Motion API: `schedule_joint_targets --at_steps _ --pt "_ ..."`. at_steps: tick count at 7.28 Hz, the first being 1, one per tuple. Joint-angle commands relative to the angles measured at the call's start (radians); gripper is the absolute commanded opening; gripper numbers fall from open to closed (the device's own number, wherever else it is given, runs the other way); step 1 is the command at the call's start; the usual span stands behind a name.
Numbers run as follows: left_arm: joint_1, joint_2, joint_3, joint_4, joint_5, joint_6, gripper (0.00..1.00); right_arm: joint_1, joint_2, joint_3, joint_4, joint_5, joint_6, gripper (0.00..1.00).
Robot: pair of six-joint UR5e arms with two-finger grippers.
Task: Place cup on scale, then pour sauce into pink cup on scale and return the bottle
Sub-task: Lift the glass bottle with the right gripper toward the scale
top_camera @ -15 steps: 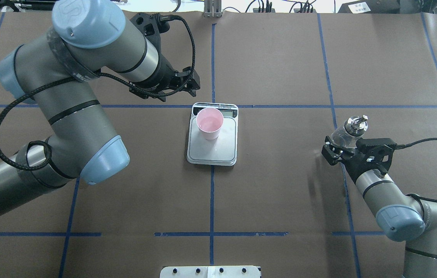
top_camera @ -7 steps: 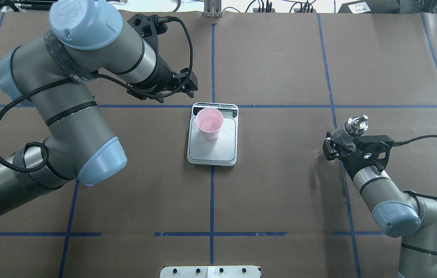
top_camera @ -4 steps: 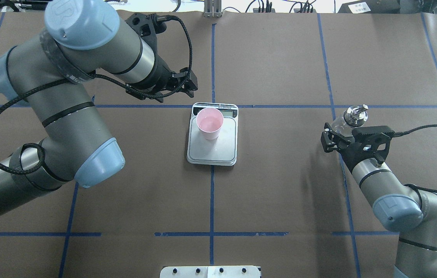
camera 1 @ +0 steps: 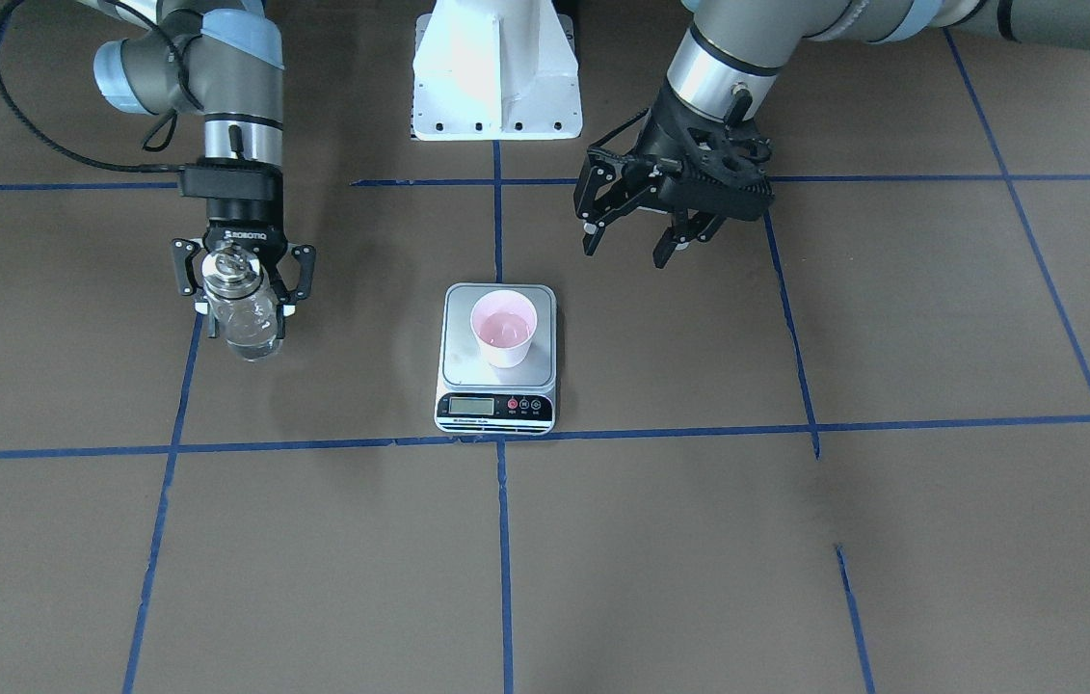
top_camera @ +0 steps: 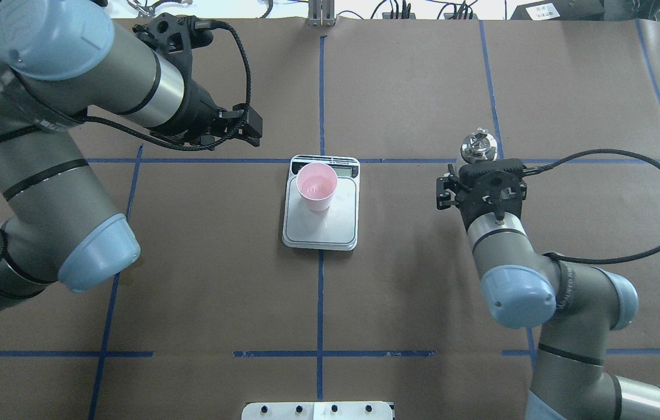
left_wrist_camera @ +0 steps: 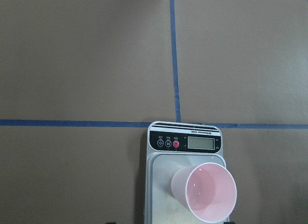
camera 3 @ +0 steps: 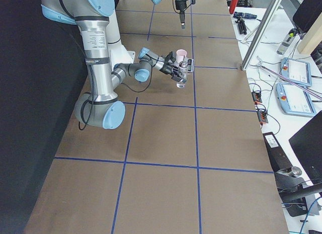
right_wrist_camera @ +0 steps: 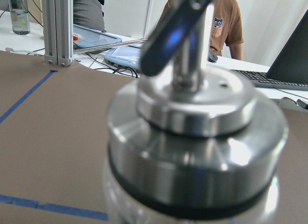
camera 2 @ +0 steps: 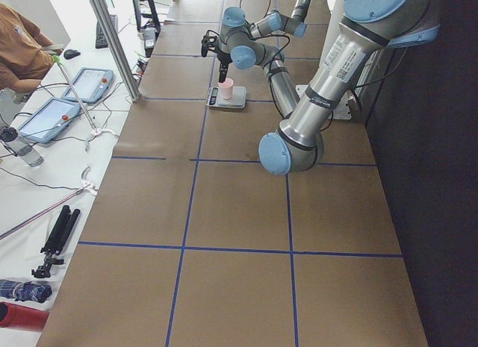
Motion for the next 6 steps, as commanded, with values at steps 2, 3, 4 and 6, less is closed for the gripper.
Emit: schedule_joint_targets --at_steps 2,3,4,6 --pt "-0.052 0.030 -0.009 0.003 0.000 0.090 0.76 -0.032 0.159 -0.004 -0.329 0.003 -0.051 0.00" --pt "-0.052 0.030 -0.009 0.003 0.000 0.088 0.75 -0.033 0.176 -0.007 -0.331 0.003 -0.176 0.00" --pt "-0.052 0.039 -0.020 0.003 0.002 0.088 0.74 -0.033 0.181 -0.017 -0.332 0.003 -0.241 0.00" --pt "-0.052 0.056 -0.035 0.005 0.002 0.088 0.74 -0.028 0.271 -0.039 -0.438 0.009 -0.348 0.00"
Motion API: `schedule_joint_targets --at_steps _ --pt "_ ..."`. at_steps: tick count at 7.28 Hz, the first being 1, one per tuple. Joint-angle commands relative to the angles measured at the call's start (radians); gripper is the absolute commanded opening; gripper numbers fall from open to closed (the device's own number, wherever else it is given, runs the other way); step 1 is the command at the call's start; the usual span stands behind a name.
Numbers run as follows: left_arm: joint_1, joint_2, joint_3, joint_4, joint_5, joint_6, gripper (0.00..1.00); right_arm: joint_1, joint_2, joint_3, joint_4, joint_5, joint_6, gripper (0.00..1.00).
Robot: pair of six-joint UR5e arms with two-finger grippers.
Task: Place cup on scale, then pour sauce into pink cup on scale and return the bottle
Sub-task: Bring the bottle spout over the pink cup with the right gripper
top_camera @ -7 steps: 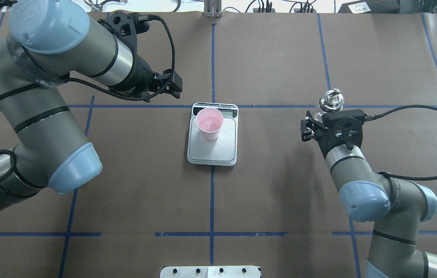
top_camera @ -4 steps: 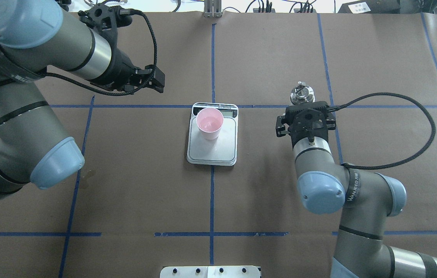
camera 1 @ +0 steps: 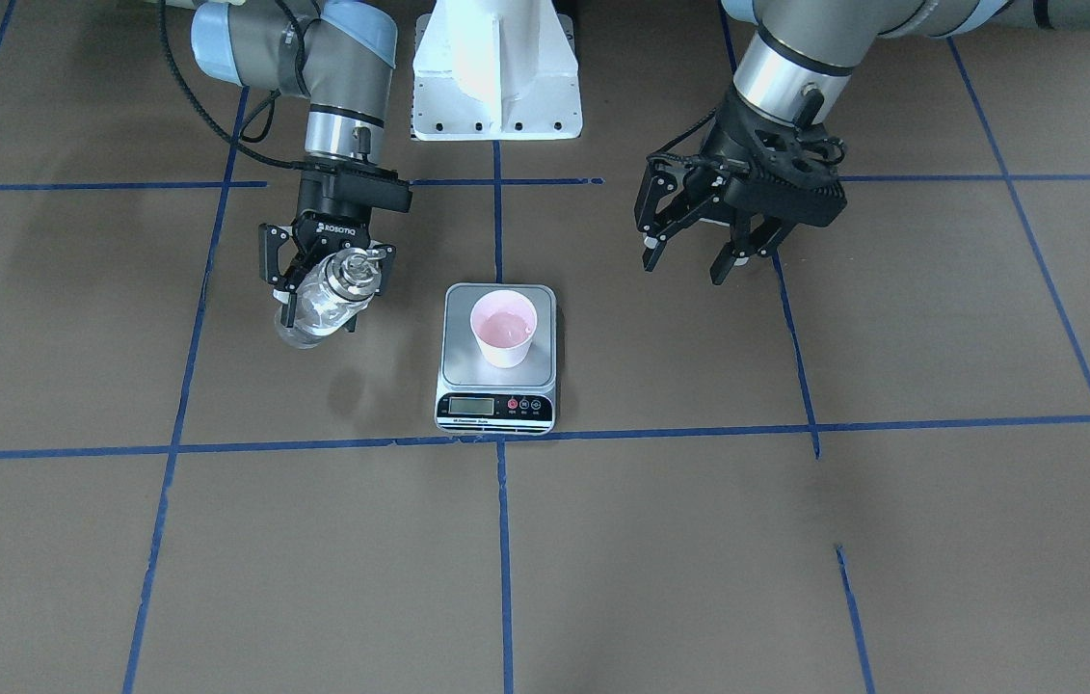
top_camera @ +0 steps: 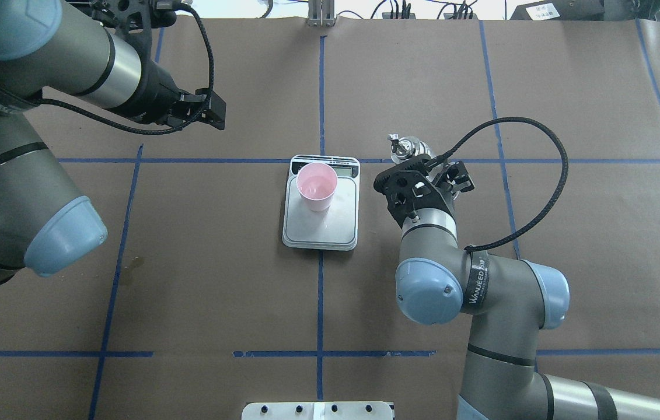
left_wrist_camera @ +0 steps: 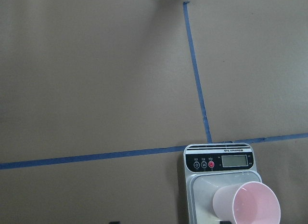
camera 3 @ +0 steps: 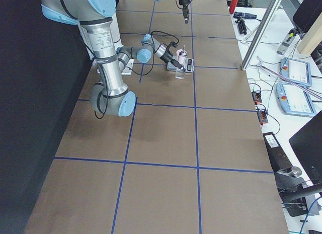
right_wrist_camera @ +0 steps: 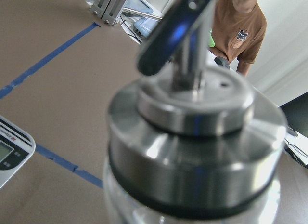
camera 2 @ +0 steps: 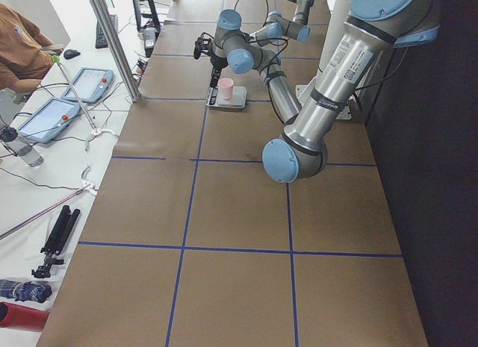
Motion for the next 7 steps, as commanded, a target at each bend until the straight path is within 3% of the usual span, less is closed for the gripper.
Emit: schedule_joint_targets --at_steps 1,5,7 --pt "0.000 0.011 -0.008 0.001 0.000 0.000 0.74 0.003 0.099 -0.009 -0.112 0.006 -0.091 0.00" --pt "0.000 0.025 -0.029 0.003 0.000 0.000 0.74 0.007 0.132 -0.104 -0.116 0.036 -0.131 0.00" --pt "0.000 0.027 -0.038 0.006 0.002 0.000 0.74 0.012 0.141 -0.100 -0.117 0.031 -0.214 0.00"
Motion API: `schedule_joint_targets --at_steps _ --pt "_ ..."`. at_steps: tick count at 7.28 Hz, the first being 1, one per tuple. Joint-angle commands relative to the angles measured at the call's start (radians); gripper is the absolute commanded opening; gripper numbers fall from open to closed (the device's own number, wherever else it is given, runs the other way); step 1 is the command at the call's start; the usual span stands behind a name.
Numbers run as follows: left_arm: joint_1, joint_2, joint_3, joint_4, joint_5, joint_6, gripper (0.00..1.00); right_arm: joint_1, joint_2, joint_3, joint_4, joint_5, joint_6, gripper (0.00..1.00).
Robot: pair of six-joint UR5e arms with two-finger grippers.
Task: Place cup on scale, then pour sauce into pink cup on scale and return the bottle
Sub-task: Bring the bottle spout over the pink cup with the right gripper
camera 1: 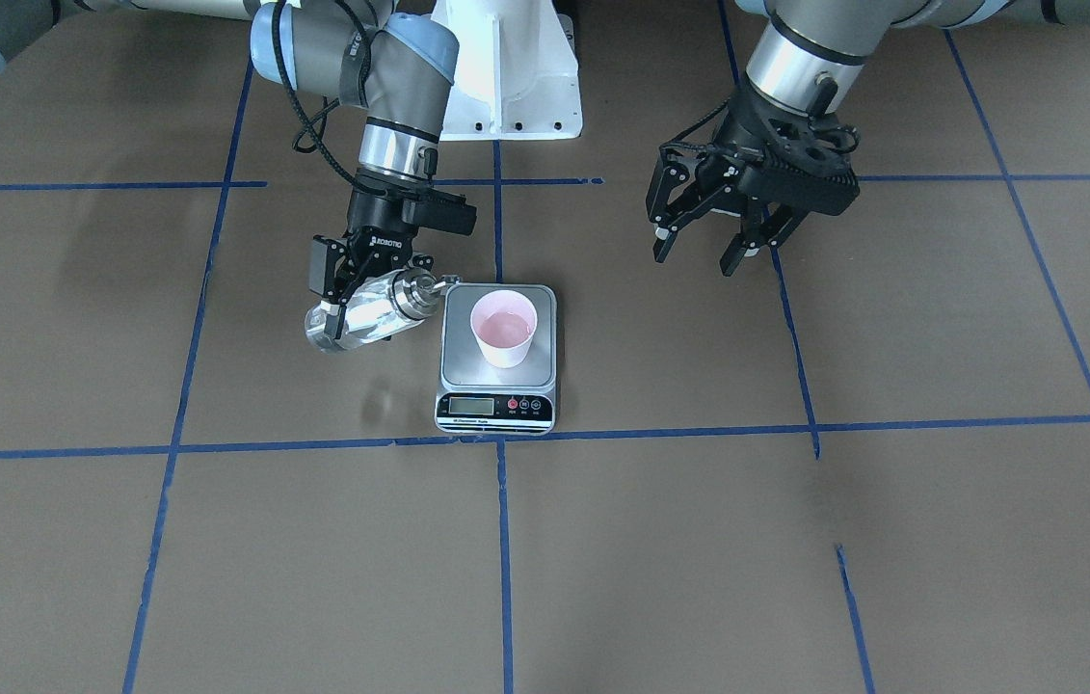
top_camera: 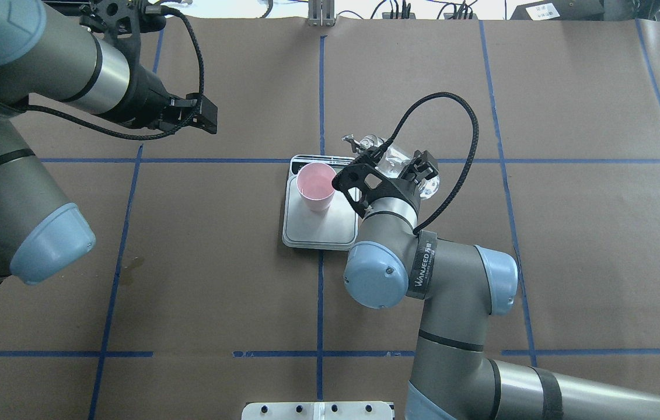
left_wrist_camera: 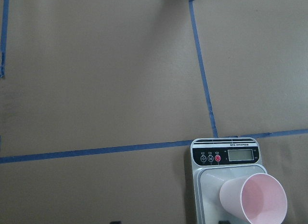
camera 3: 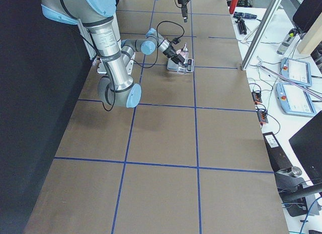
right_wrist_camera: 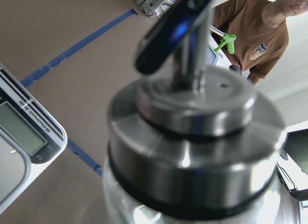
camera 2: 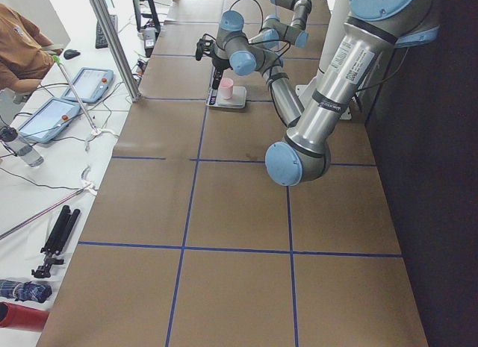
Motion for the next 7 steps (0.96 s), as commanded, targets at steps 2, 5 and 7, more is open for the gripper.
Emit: schedule_joint_targets --at_steps 2,5,7 --pt "0.000 0.015 -0.018 0.010 0.000 0.000 0.74 0.011 0.030 -0.007 -0.022 -0.001 -0.034 0.00" --pt "0.001 0.051 -0.052 0.015 0.000 0.000 0.74 0.001 0.056 -0.064 -0.142 -0.126 -0.101 0.00" --pt "0.000 0.058 -0.052 0.015 -0.002 0.000 0.74 -0.001 0.070 -0.099 -0.145 -0.151 -0.149 0.00"
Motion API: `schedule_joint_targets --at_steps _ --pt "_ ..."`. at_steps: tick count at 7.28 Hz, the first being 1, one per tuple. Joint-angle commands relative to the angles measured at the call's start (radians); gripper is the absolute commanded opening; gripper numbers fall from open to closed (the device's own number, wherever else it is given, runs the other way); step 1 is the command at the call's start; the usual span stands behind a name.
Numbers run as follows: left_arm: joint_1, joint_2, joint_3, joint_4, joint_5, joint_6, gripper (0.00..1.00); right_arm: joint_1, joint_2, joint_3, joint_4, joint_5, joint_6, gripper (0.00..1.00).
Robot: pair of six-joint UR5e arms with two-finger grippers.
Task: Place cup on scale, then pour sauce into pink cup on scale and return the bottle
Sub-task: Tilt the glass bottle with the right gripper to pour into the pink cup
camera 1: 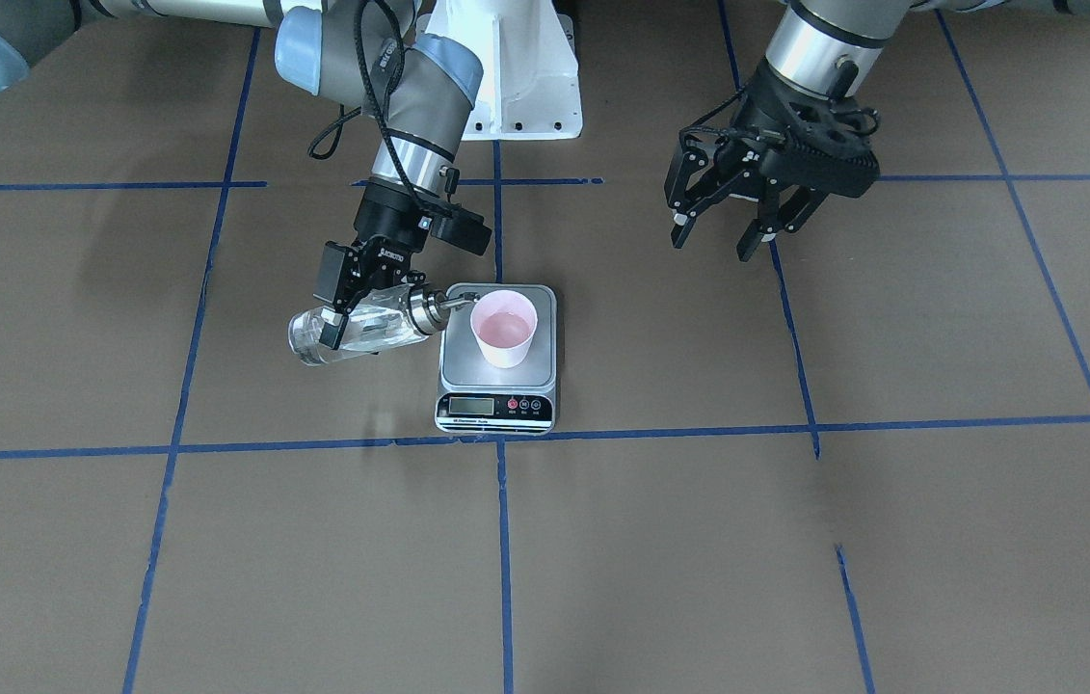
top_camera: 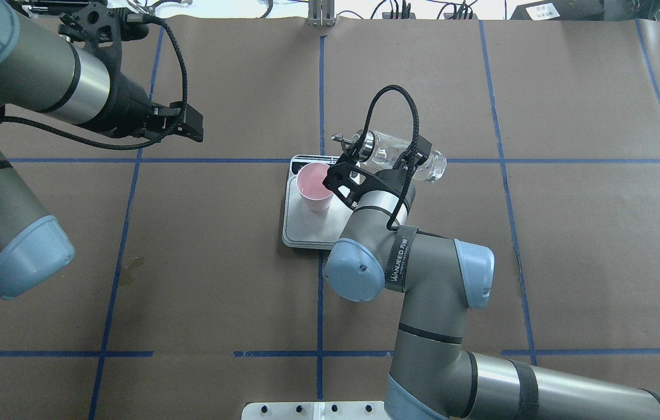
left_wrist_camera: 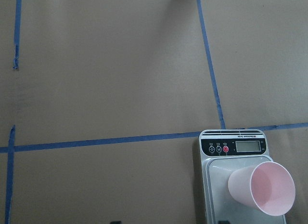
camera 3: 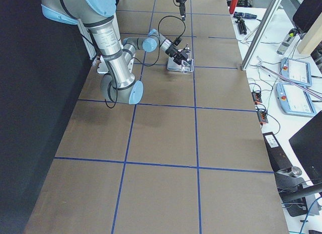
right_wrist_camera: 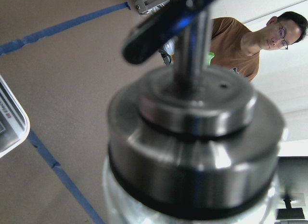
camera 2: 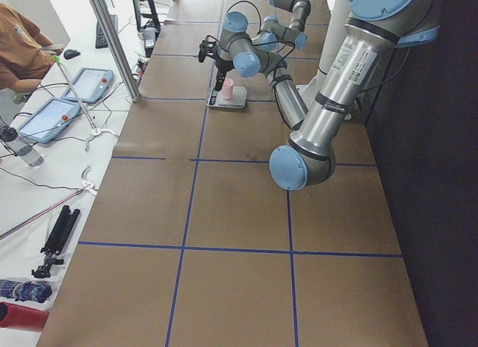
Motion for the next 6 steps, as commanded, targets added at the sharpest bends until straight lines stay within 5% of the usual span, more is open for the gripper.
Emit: schedule_joint_targets --at_steps 1,6 --pt "0.000 0.006 -0.001 0.000 -0.001 0.000 0.74 -0.011 0.010 -0.052 -0.005 -0.043 -0.033 0.00" --pt "0.003 0.006 -0.001 -0.001 -0.004 -0.005 0.74 -0.039 -0.007 -0.063 -0.014 -0.194 -0.192 0.00"
